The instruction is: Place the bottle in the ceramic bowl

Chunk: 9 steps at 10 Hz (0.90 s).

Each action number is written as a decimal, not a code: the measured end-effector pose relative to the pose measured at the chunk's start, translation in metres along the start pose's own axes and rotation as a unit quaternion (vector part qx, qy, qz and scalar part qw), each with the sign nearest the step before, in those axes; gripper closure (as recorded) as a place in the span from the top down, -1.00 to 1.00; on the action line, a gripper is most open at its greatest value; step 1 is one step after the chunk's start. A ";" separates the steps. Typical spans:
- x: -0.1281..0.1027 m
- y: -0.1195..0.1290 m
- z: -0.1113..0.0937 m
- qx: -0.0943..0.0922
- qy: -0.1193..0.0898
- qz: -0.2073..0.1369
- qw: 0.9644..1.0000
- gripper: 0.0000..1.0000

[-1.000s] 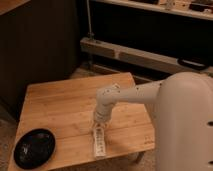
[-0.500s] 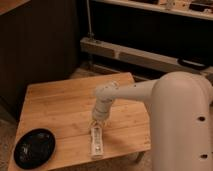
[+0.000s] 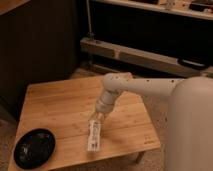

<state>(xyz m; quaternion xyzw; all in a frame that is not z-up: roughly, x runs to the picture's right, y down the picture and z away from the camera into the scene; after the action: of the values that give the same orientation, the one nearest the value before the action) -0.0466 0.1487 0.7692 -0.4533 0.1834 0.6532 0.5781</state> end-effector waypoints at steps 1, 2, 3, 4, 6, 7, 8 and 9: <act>-0.002 0.012 -0.012 -0.004 0.001 -0.006 1.000 -1.00; -0.011 0.030 -0.021 -0.005 0.004 -0.017 1.000 -1.00; -0.017 0.043 -0.023 -0.003 0.005 -0.026 1.000 -1.00; -0.025 0.058 -0.025 0.001 0.006 -0.036 0.999 -1.00; -0.046 0.102 -0.028 0.009 0.010 -0.072 0.997 -1.00; -0.053 0.118 -0.029 0.012 0.013 -0.084 0.996 -1.00; -0.062 0.137 -0.030 0.017 0.016 -0.102 0.995 -1.00; -0.067 0.163 -0.027 0.026 0.023 -0.129 0.991 -1.00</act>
<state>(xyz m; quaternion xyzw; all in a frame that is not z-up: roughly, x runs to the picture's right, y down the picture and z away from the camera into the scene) -0.1916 0.0457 0.7633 -0.4730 0.1542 0.5576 0.6645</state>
